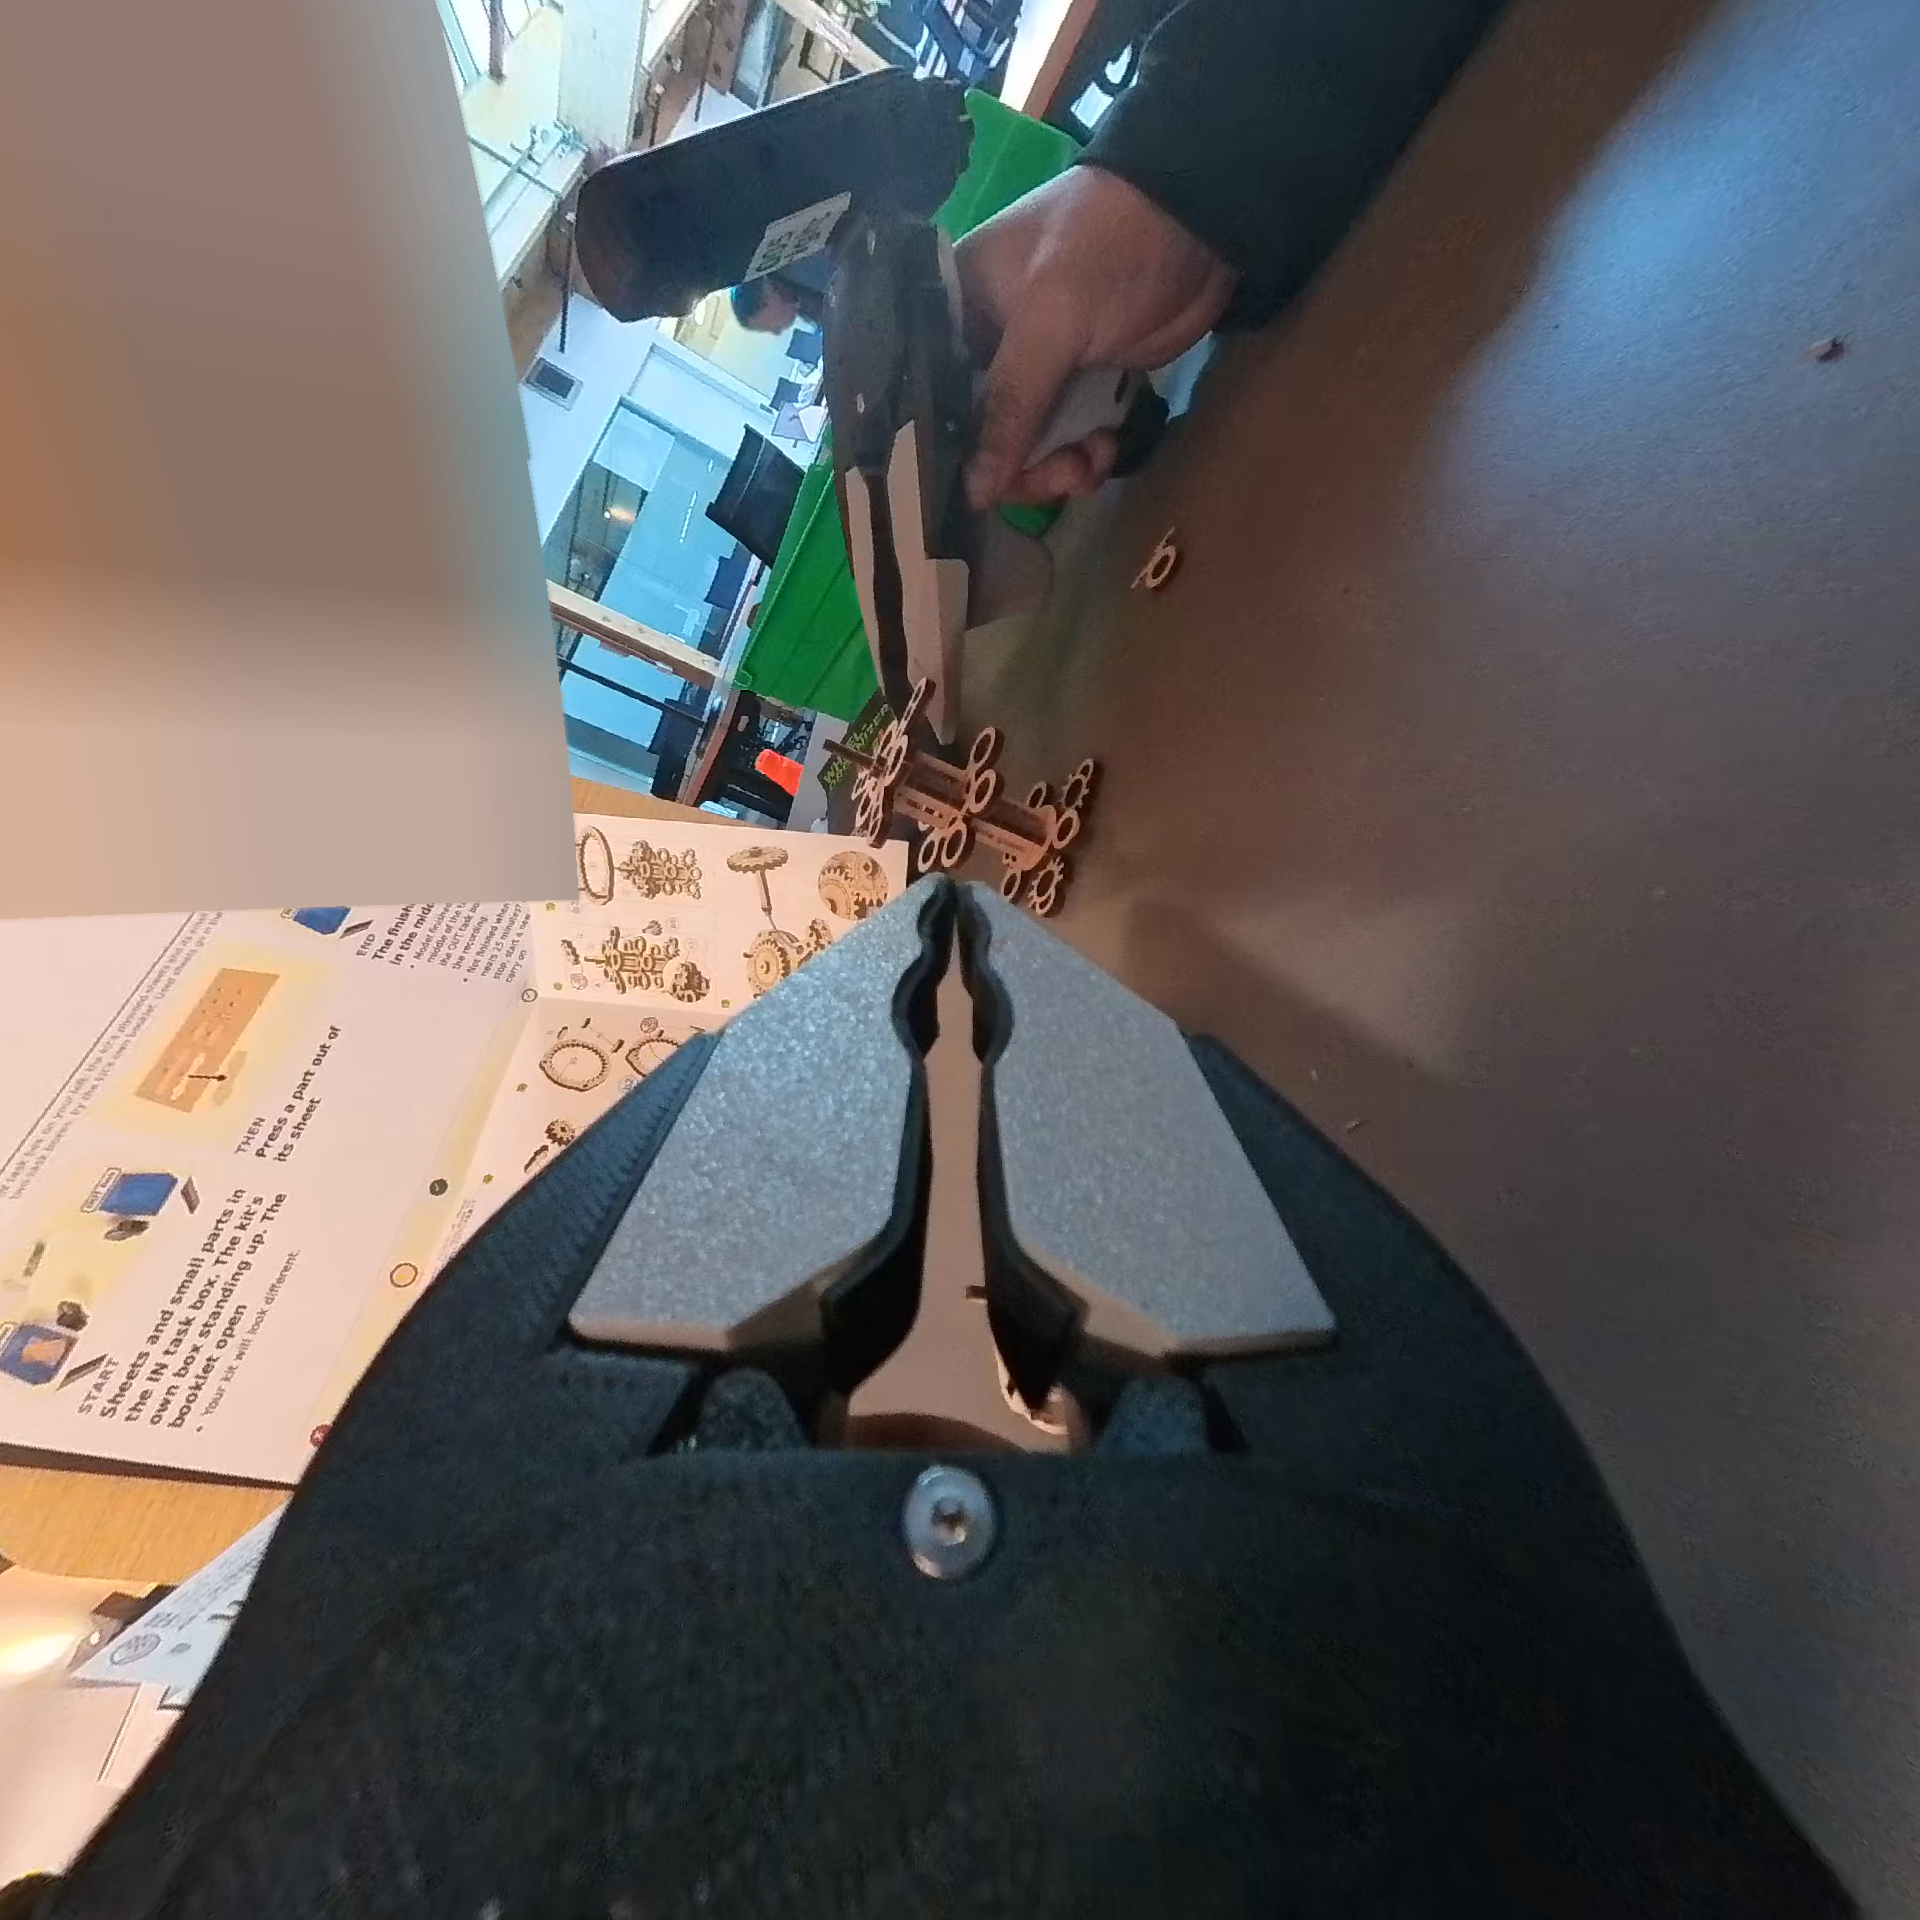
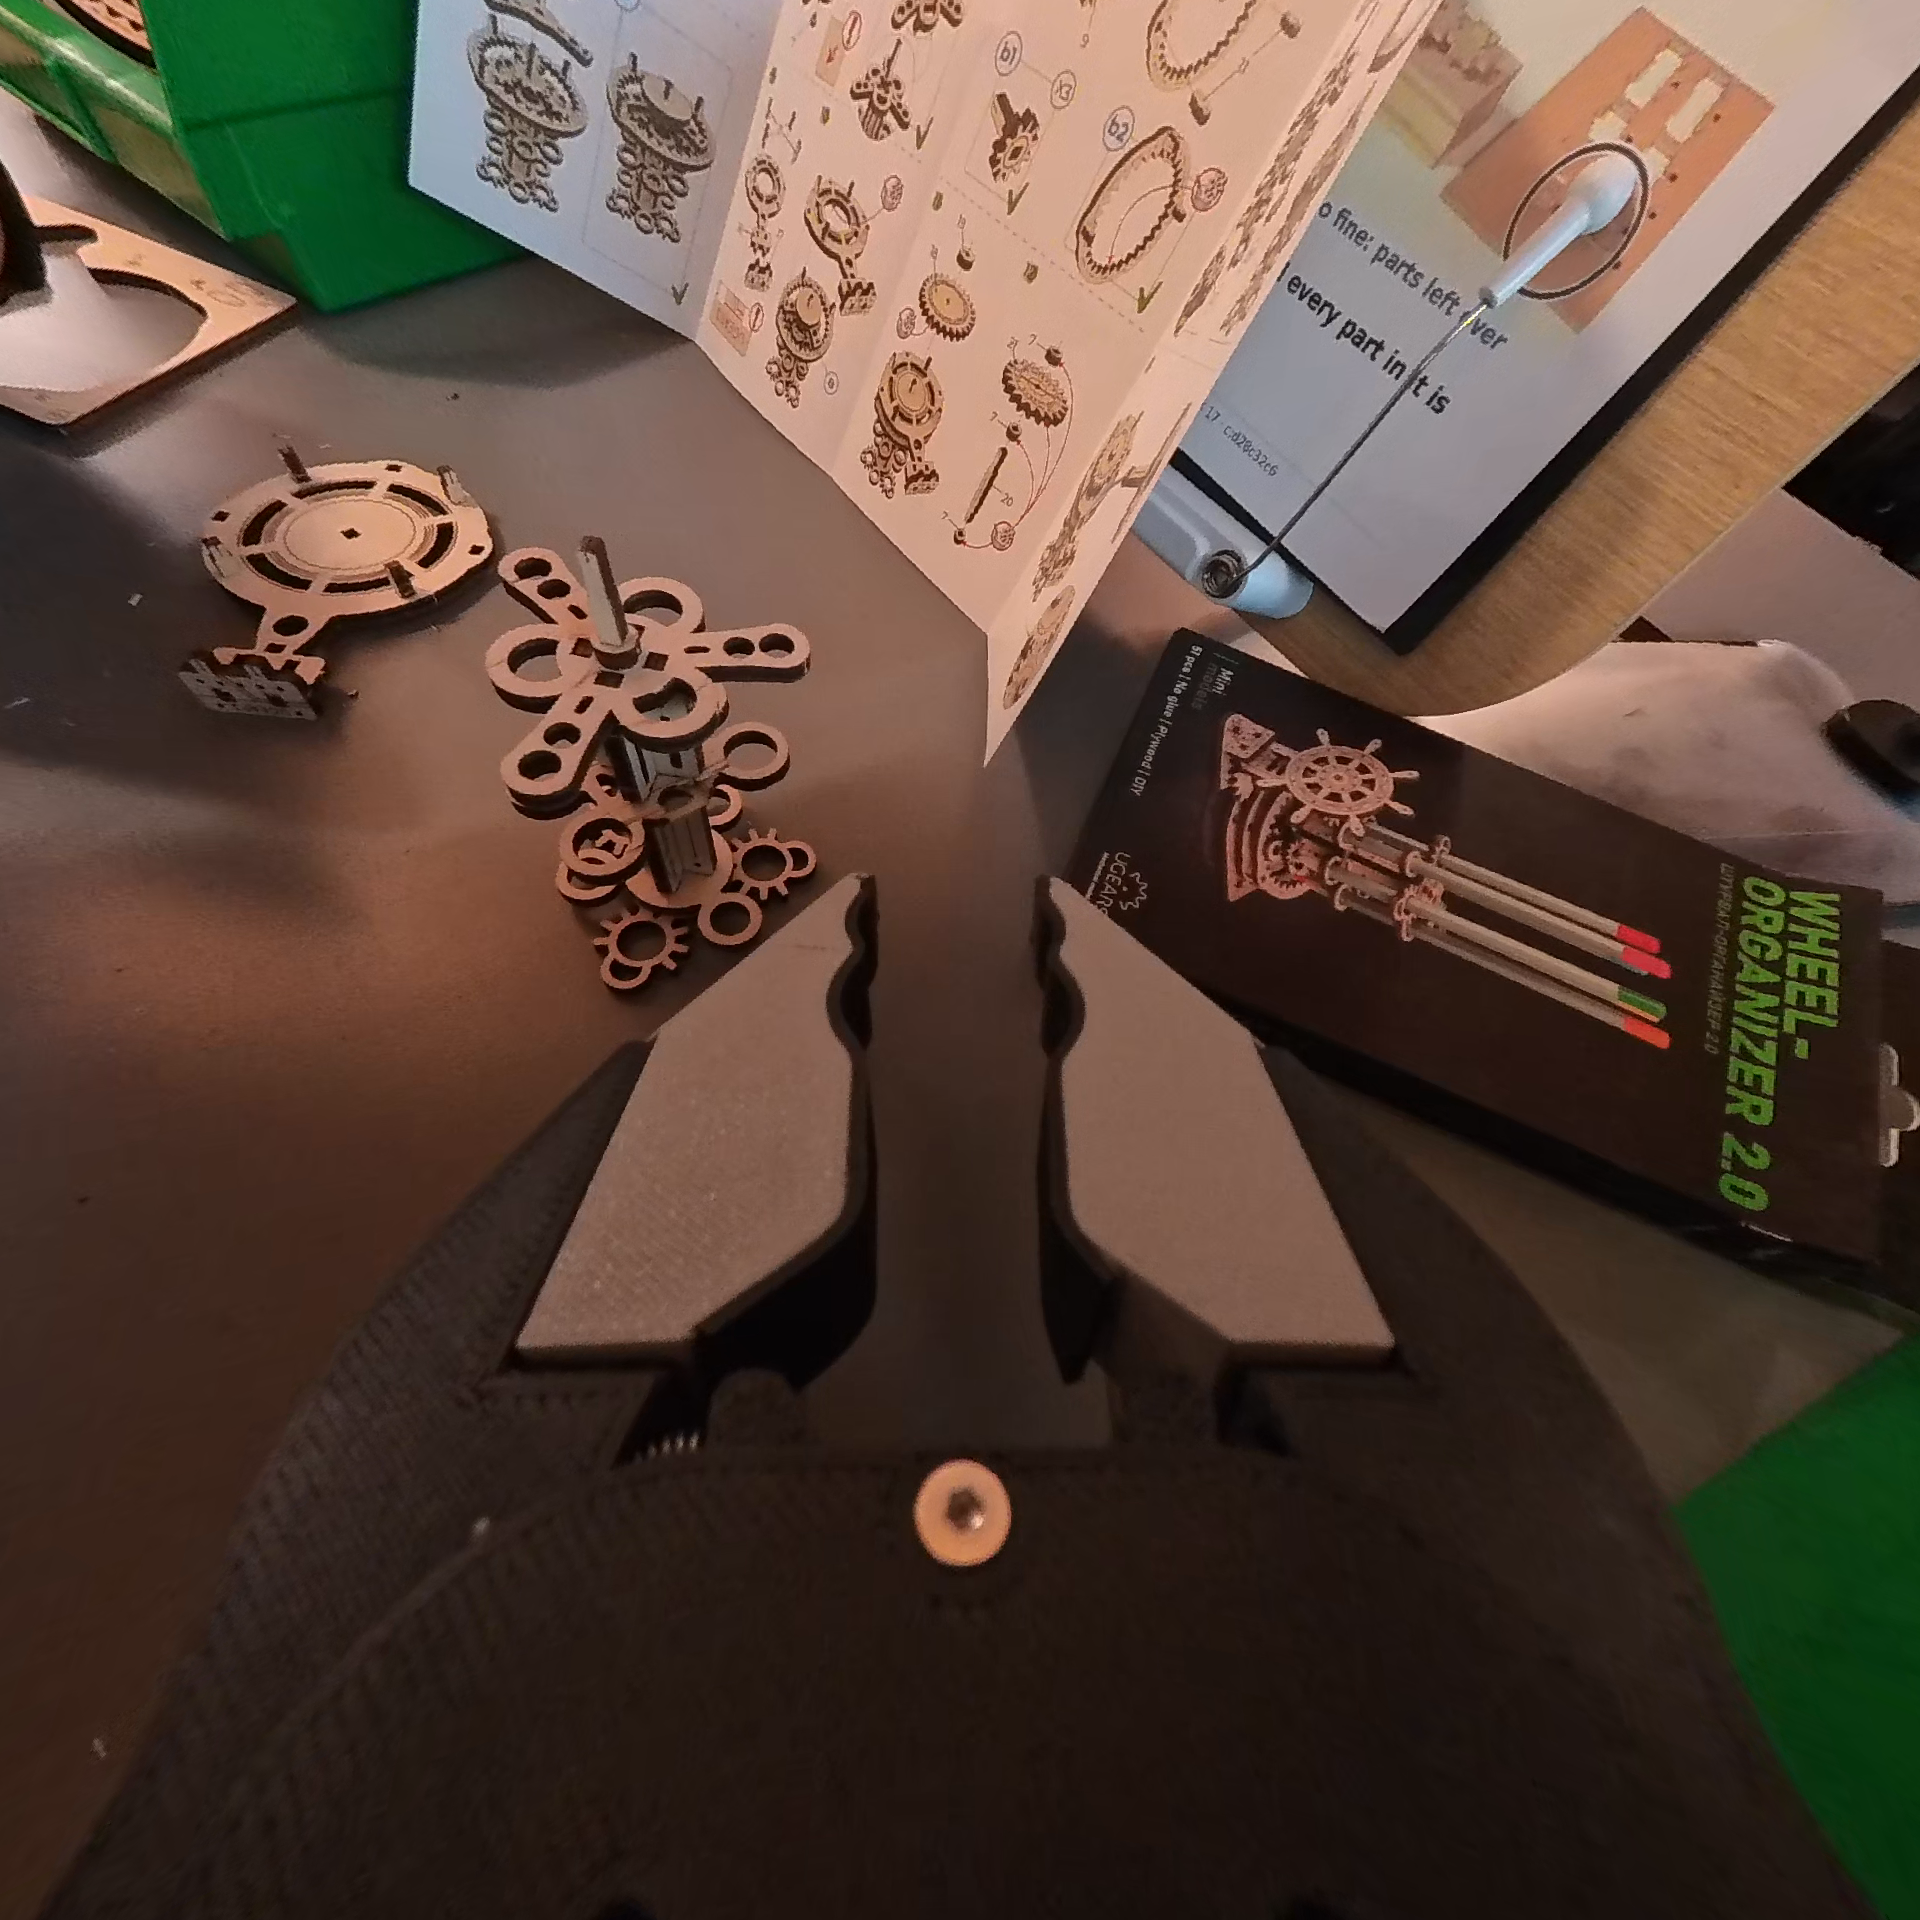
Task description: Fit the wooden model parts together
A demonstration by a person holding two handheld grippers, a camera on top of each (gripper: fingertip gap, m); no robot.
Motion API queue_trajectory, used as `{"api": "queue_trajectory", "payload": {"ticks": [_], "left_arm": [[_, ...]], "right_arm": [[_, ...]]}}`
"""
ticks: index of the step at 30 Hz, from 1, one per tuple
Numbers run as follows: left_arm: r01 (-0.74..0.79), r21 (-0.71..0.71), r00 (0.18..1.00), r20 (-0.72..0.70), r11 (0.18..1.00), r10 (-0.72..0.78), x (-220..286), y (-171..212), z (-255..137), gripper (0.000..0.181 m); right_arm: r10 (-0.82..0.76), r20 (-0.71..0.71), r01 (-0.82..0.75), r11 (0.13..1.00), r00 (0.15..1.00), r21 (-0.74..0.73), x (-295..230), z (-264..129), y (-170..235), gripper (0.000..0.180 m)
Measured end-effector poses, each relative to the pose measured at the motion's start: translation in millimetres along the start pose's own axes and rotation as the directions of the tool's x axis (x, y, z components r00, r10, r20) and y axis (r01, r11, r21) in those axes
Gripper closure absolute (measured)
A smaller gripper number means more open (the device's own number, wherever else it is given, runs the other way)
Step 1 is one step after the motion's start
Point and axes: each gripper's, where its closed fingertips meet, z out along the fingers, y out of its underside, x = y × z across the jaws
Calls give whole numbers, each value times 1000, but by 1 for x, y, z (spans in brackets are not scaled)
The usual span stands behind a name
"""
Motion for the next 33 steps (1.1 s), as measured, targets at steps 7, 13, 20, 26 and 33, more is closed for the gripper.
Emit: {"api": "queue_trajectory", "payload": {"ticks": [7, 13, 20, 26, 33], "left_arm": [[2, 0, 1000, 2, 1000, -2, -1, 0, 0, 181], [0, 0, 1000, 2, 1000, 0, -1, 0, 0, 181], [-3, 0, 1000, 3, 1000, 3, -1, 0, 0, 181], [0, 1, 1000, 1, 1000, 0, -1, 0, 0, 181], [-2, -1, 1000, -1, 1000, 2, 0, 0, 0, 181]], "right_arm": [[1, 0, -1, 1000, 1000, 2, 0, 0, 0, 153], [1, -1, -1, 1000, 1000, 1, 0, 0, 0, 153], [3, 0, -3, 1000, 1000, 0, 0, 0, 0, 153], [4, 0, -4, 1000, 1000, 1, 0, 0, 0, 153], [-2, -4, 2, 1000, 1000, 10, 0, -1, -1, 154]]}}
